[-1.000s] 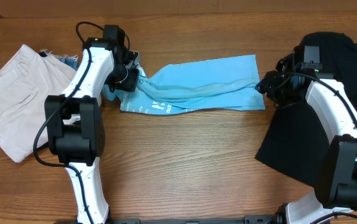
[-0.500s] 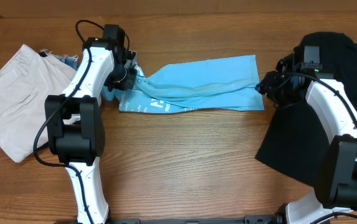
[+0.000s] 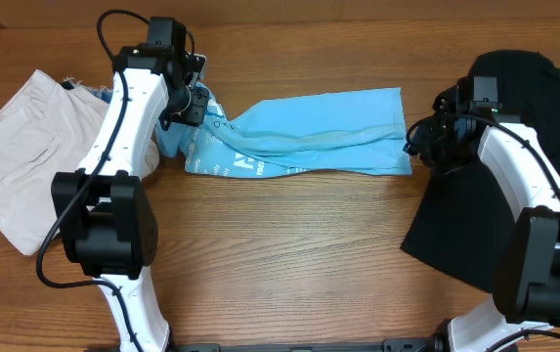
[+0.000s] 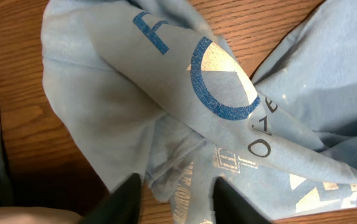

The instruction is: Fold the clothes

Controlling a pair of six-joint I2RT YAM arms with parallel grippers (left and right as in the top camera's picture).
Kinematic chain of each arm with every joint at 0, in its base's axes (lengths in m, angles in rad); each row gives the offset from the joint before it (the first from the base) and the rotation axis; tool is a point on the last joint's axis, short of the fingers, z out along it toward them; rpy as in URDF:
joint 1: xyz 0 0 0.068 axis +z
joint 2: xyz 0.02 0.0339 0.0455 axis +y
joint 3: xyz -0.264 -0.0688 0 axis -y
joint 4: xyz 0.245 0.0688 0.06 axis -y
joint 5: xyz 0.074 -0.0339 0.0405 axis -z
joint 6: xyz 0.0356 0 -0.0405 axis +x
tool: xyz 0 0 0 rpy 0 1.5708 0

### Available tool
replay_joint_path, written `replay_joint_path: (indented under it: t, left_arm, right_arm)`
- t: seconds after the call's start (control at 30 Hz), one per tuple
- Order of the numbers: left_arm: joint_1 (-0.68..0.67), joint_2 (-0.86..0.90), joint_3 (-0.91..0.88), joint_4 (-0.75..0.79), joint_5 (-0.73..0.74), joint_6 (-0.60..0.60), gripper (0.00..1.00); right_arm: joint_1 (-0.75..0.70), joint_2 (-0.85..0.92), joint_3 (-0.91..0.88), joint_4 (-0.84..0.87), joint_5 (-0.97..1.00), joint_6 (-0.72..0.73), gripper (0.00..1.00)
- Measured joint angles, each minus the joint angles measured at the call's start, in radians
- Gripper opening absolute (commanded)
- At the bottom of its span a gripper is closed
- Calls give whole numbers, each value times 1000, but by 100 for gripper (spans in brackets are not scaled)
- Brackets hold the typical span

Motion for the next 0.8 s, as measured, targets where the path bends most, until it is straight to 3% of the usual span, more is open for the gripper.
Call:
replay_joint_path:
  t: [0.1, 0.27, 0.43, 0.57, 0.8]
  left_arm:
    - [0, 0, 0, 6, 0, 7, 42]
    - [0, 44, -3, 9, 0, 29, 30]
    - [0, 117, -11, 10, 0, 30, 29]
    - [0, 119, -13, 28, -3, 34, 19]
    - [0, 119, -13, 47, -23, 33, 17]
  right_arm:
    - [0, 0, 0, 0, 0, 0, 54]
    - [0, 0, 0, 0, 0, 0, 54]
    - [0, 0, 0, 0, 0, 0, 54]
    - [0, 0, 0, 1, 3, 0, 54]
    - [0, 0, 0, 1, 4, 0, 54]
